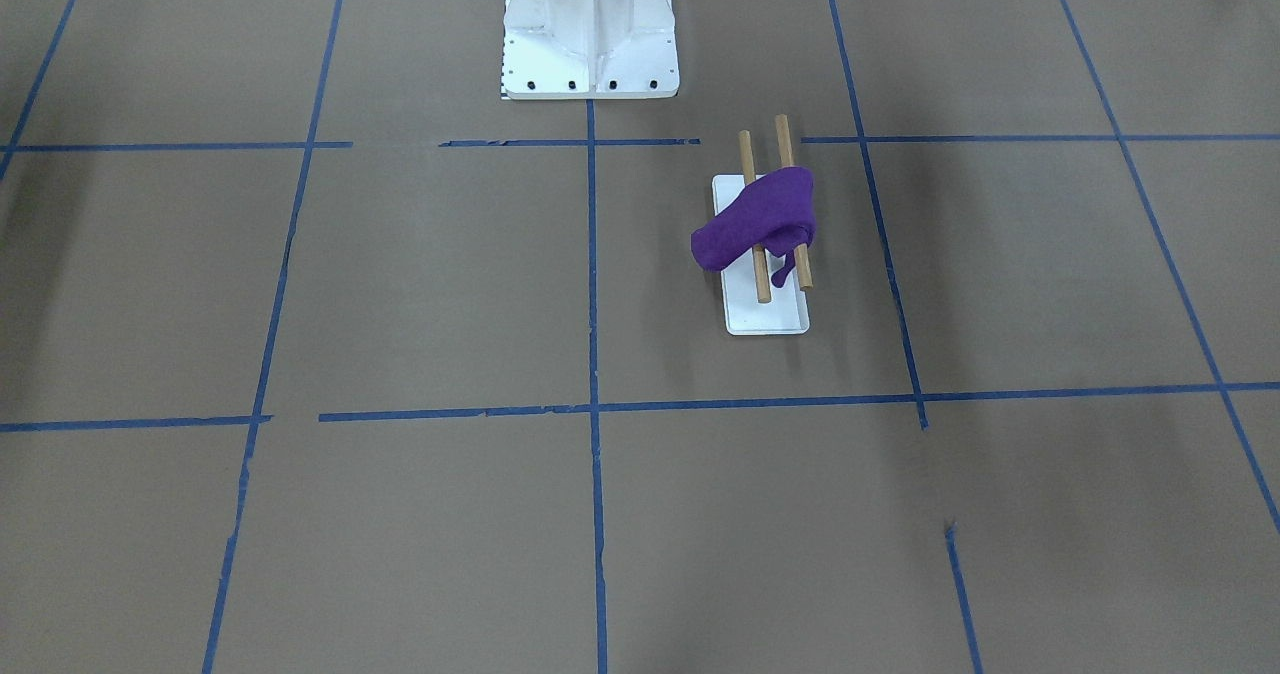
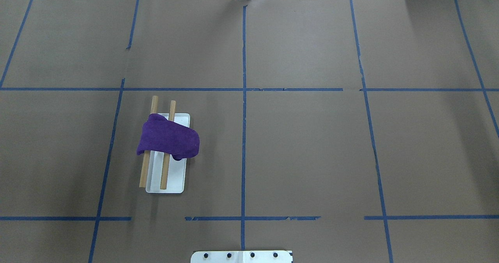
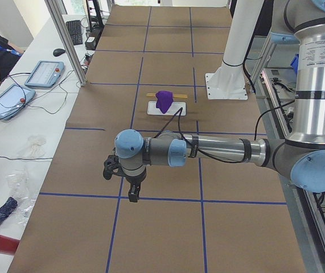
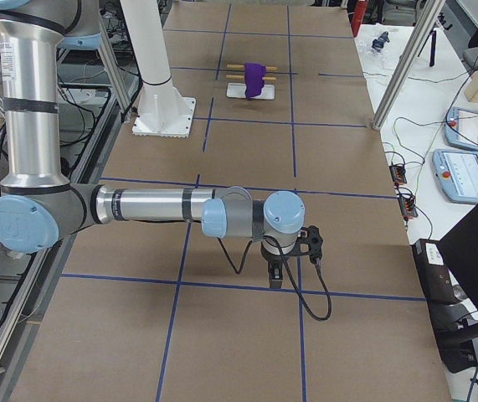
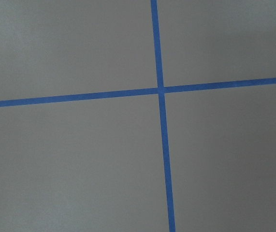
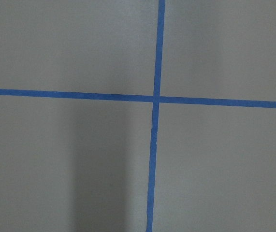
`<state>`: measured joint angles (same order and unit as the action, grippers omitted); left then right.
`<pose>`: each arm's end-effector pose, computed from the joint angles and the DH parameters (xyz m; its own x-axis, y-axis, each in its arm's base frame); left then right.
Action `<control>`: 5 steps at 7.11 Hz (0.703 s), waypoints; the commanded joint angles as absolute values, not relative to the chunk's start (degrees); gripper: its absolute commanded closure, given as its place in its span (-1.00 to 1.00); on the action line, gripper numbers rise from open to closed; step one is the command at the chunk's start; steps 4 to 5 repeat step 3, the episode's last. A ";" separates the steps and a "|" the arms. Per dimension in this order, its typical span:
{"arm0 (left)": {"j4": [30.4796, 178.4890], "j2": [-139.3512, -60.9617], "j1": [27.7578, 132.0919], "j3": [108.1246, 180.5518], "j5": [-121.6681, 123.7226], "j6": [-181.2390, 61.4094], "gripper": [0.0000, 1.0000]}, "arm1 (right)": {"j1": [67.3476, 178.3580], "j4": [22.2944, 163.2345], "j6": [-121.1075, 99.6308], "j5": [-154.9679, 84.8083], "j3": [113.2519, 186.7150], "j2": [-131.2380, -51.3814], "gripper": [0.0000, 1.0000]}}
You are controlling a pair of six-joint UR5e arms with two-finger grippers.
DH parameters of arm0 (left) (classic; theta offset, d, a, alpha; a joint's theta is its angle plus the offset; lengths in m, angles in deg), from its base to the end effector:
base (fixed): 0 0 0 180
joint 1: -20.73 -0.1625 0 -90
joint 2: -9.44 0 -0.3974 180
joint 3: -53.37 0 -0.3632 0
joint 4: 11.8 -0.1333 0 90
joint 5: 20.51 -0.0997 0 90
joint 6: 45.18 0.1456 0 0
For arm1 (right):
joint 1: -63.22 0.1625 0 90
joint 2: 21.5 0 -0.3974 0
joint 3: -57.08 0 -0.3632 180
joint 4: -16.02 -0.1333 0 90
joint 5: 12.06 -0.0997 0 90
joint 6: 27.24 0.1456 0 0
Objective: Hang towel on rack
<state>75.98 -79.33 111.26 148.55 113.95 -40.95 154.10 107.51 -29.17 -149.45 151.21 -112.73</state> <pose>-0.0355 -0.4563 0.6357 0.7126 0.0882 -0.6960 -0.0434 0.9957 0.0817 0.0331 -0.4558 0.6375 0.6773 -0.0414 0.7345 0.0075 0.9988 0.0494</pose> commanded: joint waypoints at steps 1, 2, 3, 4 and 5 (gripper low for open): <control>76.18 -79.33 111.26 148.64 113.97 -40.88 -1.00 | 154.19 107.51 -29.17 -149.52 151.21 -112.73 -1.00; 76.18 -79.42 111.26 148.64 113.88 -40.88 -1.00 | 154.19 107.51 -29.17 -149.61 151.29 -112.73 -1.00; 76.18 -79.51 111.26 148.56 113.97 -40.88 -1.00 | 154.54 107.42 -29.17 -149.78 151.64 -112.65 -1.00; 76.18 -79.51 111.26 148.56 113.97 -40.88 -1.00 | 154.54 107.42 -29.17 -149.78 151.64 -112.65 -1.00; 76.18 -79.51 111.26 148.56 113.97 -40.88 -1.00 | 154.54 107.42 -29.17 -149.78 151.64 -112.65 -1.00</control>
